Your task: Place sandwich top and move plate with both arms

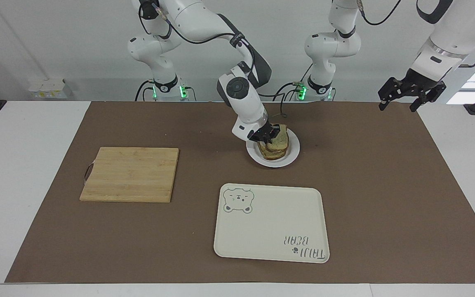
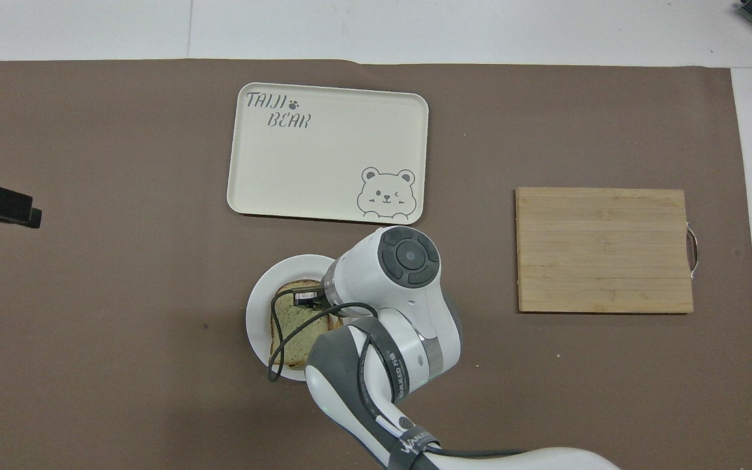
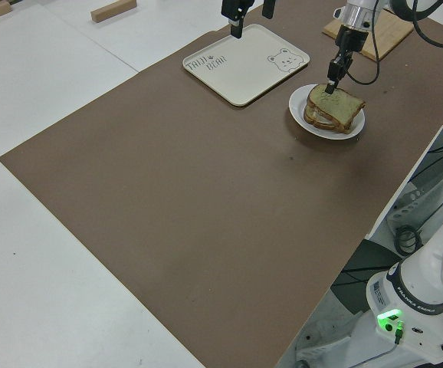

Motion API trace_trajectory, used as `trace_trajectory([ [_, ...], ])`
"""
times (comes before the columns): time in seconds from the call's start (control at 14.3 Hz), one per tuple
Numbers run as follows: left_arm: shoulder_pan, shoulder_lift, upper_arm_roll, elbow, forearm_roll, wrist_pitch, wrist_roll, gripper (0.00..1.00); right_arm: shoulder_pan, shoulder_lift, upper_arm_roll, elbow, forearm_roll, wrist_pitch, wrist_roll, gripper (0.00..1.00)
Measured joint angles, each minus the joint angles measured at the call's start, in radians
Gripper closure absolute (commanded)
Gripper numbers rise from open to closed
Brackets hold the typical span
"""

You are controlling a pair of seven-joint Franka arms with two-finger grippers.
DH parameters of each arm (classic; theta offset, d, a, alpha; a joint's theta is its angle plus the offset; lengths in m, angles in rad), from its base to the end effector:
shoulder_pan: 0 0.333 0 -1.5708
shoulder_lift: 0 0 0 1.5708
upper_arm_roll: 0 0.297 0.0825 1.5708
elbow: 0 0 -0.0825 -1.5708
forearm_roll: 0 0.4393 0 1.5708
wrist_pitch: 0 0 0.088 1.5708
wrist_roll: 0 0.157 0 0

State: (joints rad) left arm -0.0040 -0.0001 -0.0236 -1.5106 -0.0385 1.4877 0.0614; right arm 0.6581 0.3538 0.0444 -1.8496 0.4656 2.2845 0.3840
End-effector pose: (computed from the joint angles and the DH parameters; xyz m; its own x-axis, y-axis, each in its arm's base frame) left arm 0.6000 -0.0229 0.5800 0.9956 -0.0920 -0.0203 -0.0912 -0.9950 0.0397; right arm 0.5075 0.4649 0.2464 0.9916 0.0434 -0.1217 -0.0029 -0.9344 -0.3562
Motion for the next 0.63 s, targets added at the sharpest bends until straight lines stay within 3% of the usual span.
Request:
trace_trajectory([
  [0.35,0.0,-0.042,-0.001,-0.086,-0.067,-0.013,0.0,0.0,-0.001,0.013,-0.001,-0.019,0.0,0.02,0.0,1.0],
  [0.42,0.0,-0.053,0.0,-0.116,-0.091,-0.007,0.0,0.0,-0.001,0.013,-0.001,-0.02,0.0,0.02,0.0,0.7],
  [0.49,0.0,-0.062,0.0,-0.144,-0.116,0.006,0.001,0.0,-0.003,0.013,-0.001,-0.021,0.0,0.02,0.0,0.01],
  [0.63,0.0,-0.075,-0.002,-0.205,-0.161,0.053,0.01,0.0,-0.009,0.013,-0.002,-0.021,0.0,0.02,-0.003,0.0],
])
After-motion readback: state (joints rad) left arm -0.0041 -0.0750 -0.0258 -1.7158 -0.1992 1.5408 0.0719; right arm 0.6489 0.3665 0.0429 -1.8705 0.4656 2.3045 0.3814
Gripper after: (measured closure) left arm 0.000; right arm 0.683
